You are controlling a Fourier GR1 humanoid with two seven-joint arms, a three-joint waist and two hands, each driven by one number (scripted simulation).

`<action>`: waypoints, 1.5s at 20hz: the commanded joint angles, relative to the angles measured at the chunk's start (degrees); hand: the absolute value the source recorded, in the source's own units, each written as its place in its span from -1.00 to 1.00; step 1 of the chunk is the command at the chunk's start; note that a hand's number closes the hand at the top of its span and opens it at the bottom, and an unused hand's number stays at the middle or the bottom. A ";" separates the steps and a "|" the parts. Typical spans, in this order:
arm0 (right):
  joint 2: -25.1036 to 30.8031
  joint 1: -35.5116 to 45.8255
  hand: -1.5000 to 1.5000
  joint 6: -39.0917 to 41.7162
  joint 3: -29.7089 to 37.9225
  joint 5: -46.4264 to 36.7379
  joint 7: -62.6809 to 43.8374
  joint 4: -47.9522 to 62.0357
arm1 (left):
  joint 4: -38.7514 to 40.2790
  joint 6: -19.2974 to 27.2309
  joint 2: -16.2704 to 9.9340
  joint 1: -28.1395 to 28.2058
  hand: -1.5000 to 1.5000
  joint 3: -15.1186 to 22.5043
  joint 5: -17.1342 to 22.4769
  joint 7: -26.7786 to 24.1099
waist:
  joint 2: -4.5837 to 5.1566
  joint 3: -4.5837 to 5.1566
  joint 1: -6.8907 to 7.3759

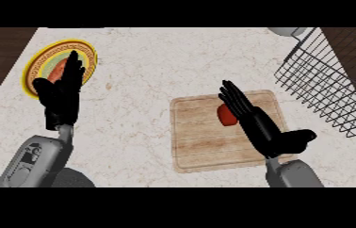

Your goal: Pick the bell pepper from the cutting board and place it in the basket

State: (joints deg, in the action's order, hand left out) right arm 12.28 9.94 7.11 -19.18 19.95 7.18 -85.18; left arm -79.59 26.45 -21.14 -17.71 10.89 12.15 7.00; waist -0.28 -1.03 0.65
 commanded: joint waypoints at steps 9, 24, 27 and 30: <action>13.43 22.97 -1.00 15.25 2.51 -13.83 15.28 5.73 | 0.94 -12.76 -4.15 2.29 0.00 1.05 4.34 2.73 | 1.29 1.05 3.41; 3.02 38.37 -1.00 4.15 -6.38 -34.27 -23.15 1.76 | 3.31 -15.73 -6.04 4.85 0.00 -4.42 5.98 1.82 | -0.62 1.29 -1.55; 9.25 43.79 -1.00 6.41 -7.80 -42.22 -29.76 3.76 | 3.46 -17.47 -7.79 5.56 0.00 -5.08 6.42 1.81 | -0.97 1.40 -1.41; 13.05 48.68 -1.00 12.43 -4.64 -41.63 -37.16 4.30 | 3.88 -18.10 -7.66 4.65 0.00 -5.77 6.99 1.86 | -0.47 1.23 -1.64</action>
State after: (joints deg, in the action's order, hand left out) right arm 20.68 52.89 14.00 -24.98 -19.32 -20.15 -80.89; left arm -76.20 8.87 -28.13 -12.41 5.97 18.95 8.59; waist -0.76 0.25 -0.53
